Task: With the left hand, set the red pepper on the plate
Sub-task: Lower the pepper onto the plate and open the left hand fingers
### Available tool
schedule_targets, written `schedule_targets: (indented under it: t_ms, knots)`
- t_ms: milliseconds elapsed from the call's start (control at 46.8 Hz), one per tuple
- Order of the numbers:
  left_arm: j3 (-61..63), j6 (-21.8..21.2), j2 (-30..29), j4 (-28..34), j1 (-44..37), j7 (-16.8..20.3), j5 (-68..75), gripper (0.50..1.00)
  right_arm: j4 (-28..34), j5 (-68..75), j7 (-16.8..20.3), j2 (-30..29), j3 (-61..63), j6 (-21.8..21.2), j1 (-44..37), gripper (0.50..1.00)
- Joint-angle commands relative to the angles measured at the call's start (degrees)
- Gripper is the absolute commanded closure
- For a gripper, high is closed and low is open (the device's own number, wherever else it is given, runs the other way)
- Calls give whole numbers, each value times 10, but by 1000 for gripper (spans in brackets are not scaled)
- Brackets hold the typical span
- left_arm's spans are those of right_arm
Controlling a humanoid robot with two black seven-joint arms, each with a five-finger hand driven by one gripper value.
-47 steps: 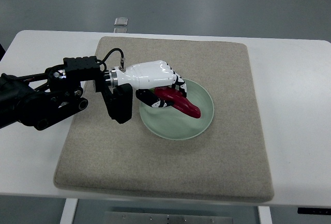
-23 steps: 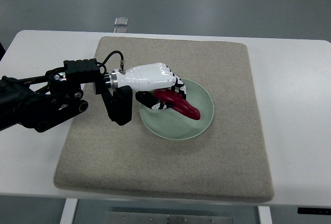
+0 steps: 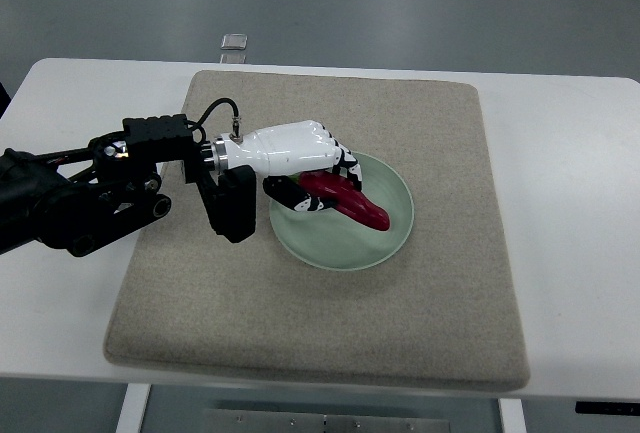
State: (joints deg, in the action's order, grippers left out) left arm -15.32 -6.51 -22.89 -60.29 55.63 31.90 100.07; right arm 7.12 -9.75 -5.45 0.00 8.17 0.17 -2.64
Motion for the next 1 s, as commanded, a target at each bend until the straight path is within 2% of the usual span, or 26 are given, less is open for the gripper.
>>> schedule_targets:
  t_ms: [0,171,278,385,620,705,919,983]
  knots:
    - [-1,-1,0,0,0,0,-1,1000,0,0,0,0,0,0,0,568]
    - [-2,-3,12,0,-1,0,-3,1000,0,0,0,0,0,0,0,568]
    - [-2,-11,14,0,-1,0,-3,943,0,0,0,0,0,0,0,568]
    - [-2,-15,14,0,-1,0,-3,862,0,0,0,0,0,0,0,568]
    - [-3,-15,14,0,-1,0,-4,832,0,0,0,0,0,0,0,568]
    - [-6,-15,14,1,-1,0,-4,765,0,0,0,0,0,0,0,568]
    - [-8,-16,14,1,-1,0,-9,722,0,0,0,0,0,0,0,568]
    - [-9,-18,14,1,-1,0,-18,662,0,0,0,0,0,0,0,568]
